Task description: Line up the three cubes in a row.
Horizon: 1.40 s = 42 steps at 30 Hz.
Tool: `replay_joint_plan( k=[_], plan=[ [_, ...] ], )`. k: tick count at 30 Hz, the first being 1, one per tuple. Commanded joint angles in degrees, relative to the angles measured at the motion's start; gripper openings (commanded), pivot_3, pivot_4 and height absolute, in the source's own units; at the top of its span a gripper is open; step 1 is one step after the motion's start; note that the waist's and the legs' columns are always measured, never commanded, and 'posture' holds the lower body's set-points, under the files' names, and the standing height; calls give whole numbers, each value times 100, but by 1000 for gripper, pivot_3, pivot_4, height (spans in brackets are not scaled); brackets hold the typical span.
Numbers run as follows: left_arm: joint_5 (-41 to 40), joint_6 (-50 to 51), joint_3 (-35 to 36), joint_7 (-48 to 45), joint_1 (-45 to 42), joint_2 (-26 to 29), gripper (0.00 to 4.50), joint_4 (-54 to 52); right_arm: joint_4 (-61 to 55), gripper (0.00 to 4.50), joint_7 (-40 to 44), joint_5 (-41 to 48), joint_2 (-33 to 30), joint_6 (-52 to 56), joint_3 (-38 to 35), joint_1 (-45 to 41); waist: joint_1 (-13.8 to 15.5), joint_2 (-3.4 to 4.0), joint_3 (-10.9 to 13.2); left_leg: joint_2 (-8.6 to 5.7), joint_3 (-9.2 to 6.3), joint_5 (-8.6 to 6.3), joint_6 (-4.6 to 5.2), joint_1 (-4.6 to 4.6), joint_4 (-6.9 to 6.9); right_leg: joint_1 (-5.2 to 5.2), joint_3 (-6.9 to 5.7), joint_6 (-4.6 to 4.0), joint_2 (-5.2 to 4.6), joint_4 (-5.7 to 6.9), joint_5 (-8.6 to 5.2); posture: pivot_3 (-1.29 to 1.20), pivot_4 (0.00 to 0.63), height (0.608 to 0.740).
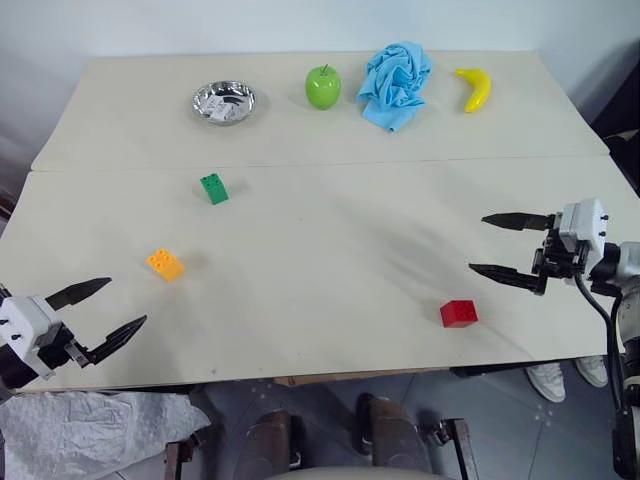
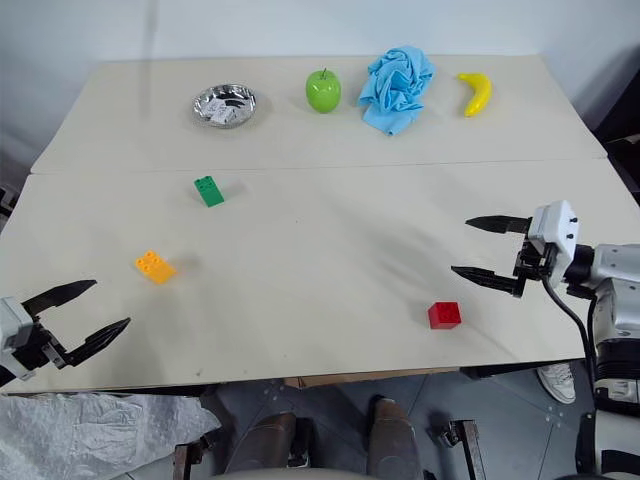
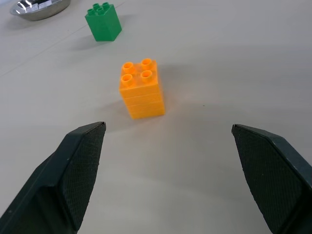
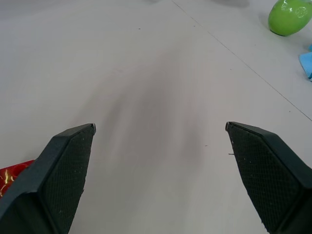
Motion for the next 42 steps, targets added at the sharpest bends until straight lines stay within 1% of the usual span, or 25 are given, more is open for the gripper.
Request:
replay_joint_plan(
  k=[1, 2, 3, 5, 6, 8, 11, 13, 17, 19, 21, 23, 26, 28, 31, 33, 34, 36, 37, 39, 42],
  plan=[
    [-53, -7, 155, 108, 96, -42, 4377, -155, -40, 4500, -19, 80, 16, -108, -112, -97, -2, 0, 0, 0, 0, 0, 0, 0, 0, 0, 0, 0, 0, 0, 0, 0, 150, 740],
    [-124, 72, 159, 117, 107, -61, 4377, -202, -43, 4500, -30, 81, 28, -118, -114, -97, -3, 0, 0, 0, 0, 0, 0, 0, 0, 0, 0, 0, 0, 0, 0, 0, 150, 740],
    [-411, 519, 178, 47, 195, -9, 4377, -378, -51, 4500, -47, 98, 36, -102, -130, -89, -4, 0, 0, 0, 0, 0, 0, 0, 0, 0, 1, 0, 0, 1, 0, 0, 150, 740],
    [-1155, 1649, 457, 350, 226, 106, 4377, -771, 29, 4500, -219, 57, 91, -406, -243, -139, -4, 0, 0, 1, 0, 0, 0, 0, 0, 0, 1, 0, 1, 1, 0, 0, 150, 740],
    [-1366, 1928, 548, 360, 270, 158, 4377, -1018, 20, 4500, -363, 105, 91, -279, -313, -154, -1, -1, 0, 1, 0, 0, 0, 0, 0, 0, 2, 0, -1, 2, 0, 0, 150, 740],
    [-1478, 1986, 462, 138, 348, 176, 4377, -1613, -31, 4500, -428, 152, -2, -157, -386, -66, 9, -1, 0, 3, -5, 0, 0, -1, 7, 1, 1, 0, -1, 4, 0, 0, 150, 740],
    [-1260, 1789, -41, -143, 114, 208, 4377, -2113, -35, 4500, -325, 106, -250, -224, -522, 205, 70, 3, -2, -5, -12, 0, 0, 0, 8, 8, 0, 0, -7, 2, 0, 0, 150, 740],
    [-985, 1573, -429, -375, -175, 266, 4377, -2107, 38, 4500, -221, 75, -437, -369, -605, 360, 138, 4, -2, -8, -12, 0, 0, 0, 8, 10, 0, 0, -6, 1, 0, 0, 150, 740],
    [-575, 1327, -1247, -784, -834, 334, 4377, -1874, 451, 4500, 66, 4, -946, -469, -732, 577, 133, 6, -3, -7, -1, 2, 2, 2, 9, 9, 1, 0, 3, 3, 0, 0, 150, 740],
    [-459, 1273, -1474, -965, -978, 388, 4377, -1797, 707, 4500, 191, -72, -1148, -512, -711, 616, 111, 7, -3, -5, 6, 2, 2, 5, 8, 9, 2, 0, 6, 2, 0, 0, 150, 740],
    [-559, 1588, -1706, -1051, -1243, 445, 4377, -1776, 1132, 4500, 392, -264, -1383, -743, -615, 675, 92, 6, -3, -2, 12, 2, 2, 7, 3, 9, 3, 0, 8, -1, 0, 0, 150, 740],
    [-541, 1642, -1887, -1015, -1496, 370, 4377, -1743, 1490, 4500, 421, -401, -1455, -939, -539, 548, 71, 6, -3, 0, 12, 2, 2, 8, 3, 9, 3, 0, 9, 0, 0, 0, 150, 740],
    [-449, 1599, -2045, -936, -1557, 240, 4377, -1827, 1672, 4500, 449, -474, -1448, -924, -423, 283, 14, 10, -3, -1, 15, 3, 3, 10, 6, 12, 8, 1, 7, 2, 0, 0, 150, 740],
    [-428, 1589, -2091, -848, -1444, 155, 4377, -1979, 1461, 4500, 626, -469, -1443, -831, -290, 244, -27, 11, -4, 1, 15, 3, 3, 11, 5, 11, 9, 1, 8, 2, 0, 0, 150, 740],
    [-394, 1545, -2117, -692, -1185, 13, 4377, -2219, 659, 4500, 851, -307, -1515, -360, 43, 398, -31, 11, -4, 10, 16, 4, 0, 12, 5, 10, 8, 1, 12, 1, 0, 0, 150, 740],
    [-360, 1527, -2117, -549, -1061, -80, 4377, -2351, 86, 4500, 684, -713, -1716, -19, 403, 496, -3, 13, -3, 10, 15, 5, -2, 12, 8, 10, 9, 1, 11, 3, 0, 0, 150, 740],
    [-290, 1453, -2127, -483, -1047, -137, 4377, -2354, -198, 4500, 691, -712, -1760, 202, 509, 498, 8, 14, -3, 9, 15, 5, -2, 11, 9, 10, 10, 1, 10, 4, 0, 0, 150, 740],
    [-258, 1453, -2134, -347, -942, -205, 4377, -2548, -608, 4500, 746, -531, -1888, 599, 512, 602, 48, 15, -4, 6, 10, 5, -2, 10, 18, 11, 9, 1, 4, 7, 0, 0, 150, 740],
    [-286, 1481, -2173, -311, -943, -264, 4377, -2543, -992, 4500, 725, -416, -1901, 993, 603, 566, 81, 15, -4, 6, 8, 5, -2, 8, 21, 11, 8, 1, 4, 6, 0, 0, 150, 740],
    [-280, 1529, -2274, -220, -911, -370, 4377, -2636, -1512, 4500, 756, -286, -1978, 1448, 701, 643, 133, 15, -4, 5, 3, 5, -2, 7, 26, 12, 9, 1, 0, 5, 1, 0, 150, 740],
    [-290, 1546, -2328, -98, -948, -472, 4377, -2751, -2056, 4500, 801, -127, -2065, 1858, 759, 795, 183, 15, -4, 6, -10, 3, -5, 5, 29, 13, 3, 1, -1, 6, 1, 0, 150, 740]
  ],
)
